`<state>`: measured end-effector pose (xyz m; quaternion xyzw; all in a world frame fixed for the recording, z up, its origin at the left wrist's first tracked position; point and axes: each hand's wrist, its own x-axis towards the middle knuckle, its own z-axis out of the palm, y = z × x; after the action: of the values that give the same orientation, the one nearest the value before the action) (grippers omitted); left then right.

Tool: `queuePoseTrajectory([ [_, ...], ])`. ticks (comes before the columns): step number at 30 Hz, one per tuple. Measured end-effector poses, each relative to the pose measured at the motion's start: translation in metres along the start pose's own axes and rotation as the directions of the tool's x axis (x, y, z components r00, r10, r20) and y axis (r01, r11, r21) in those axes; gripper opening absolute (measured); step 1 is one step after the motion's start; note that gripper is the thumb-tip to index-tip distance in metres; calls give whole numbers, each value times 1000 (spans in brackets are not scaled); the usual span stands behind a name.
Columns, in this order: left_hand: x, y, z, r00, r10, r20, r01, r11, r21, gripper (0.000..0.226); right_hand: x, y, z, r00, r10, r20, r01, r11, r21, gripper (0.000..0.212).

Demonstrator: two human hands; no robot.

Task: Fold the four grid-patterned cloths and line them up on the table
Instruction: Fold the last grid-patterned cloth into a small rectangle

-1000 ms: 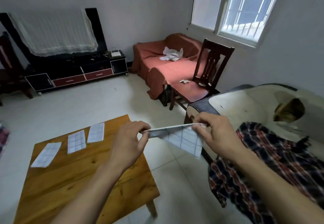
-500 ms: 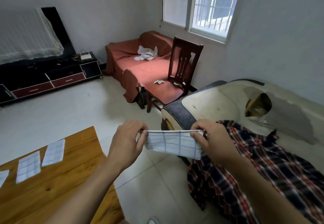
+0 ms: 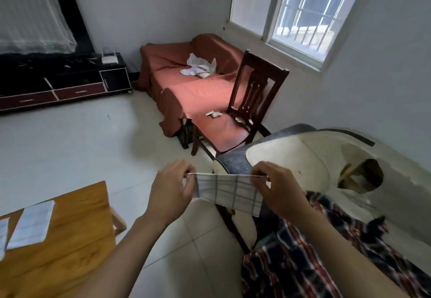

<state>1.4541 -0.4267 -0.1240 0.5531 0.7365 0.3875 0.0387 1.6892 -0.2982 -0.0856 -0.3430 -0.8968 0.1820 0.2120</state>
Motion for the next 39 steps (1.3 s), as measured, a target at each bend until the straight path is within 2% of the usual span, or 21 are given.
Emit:
queuePoseTrajectory([
  [4,34,-44,-3,993,-117,10,115,989,88,9,74,11,35,990,-88,111,81,995,65,16],
  [7,56,-70,-5,957,-278,-83,283,957,59,11,135,18,69,963,-180,200,160,981,113,8],
  [10,76,-84,-13,910,-388,-148,404,909,103,16,197,20,97,919,-298,257,260,950,171,7],
  [15,99,-112,-48,844,-468,-262,528,810,254,16,288,-8,133,780,-505,370,450,863,229,3],
  [19,97,-130,-69,771,-515,-374,618,748,243,13,335,-42,168,667,-624,408,540,782,311,5],
  [23,84,-159,-83,719,-564,-406,680,690,246,11,375,-78,214,548,-700,458,581,713,393,10],
  [27,73,-197,-93,574,-644,-506,775,627,82,12,410,-125,262,416,-750,514,626,646,437,9],
  [31,70,-246,-105,433,-726,-534,810,573,-123,12,443,-168,302,306,-760,573,663,602,445,7],
  [35,80,-290,-121,367,-776,-513,838,515,-180,15,483,-203,339,227,-750,621,699,570,433,8],
  [39,85,-315,-138,281,-784,-553,856,465,-224,11,511,-237,373,159,-772,616,696,530,485,10],
])
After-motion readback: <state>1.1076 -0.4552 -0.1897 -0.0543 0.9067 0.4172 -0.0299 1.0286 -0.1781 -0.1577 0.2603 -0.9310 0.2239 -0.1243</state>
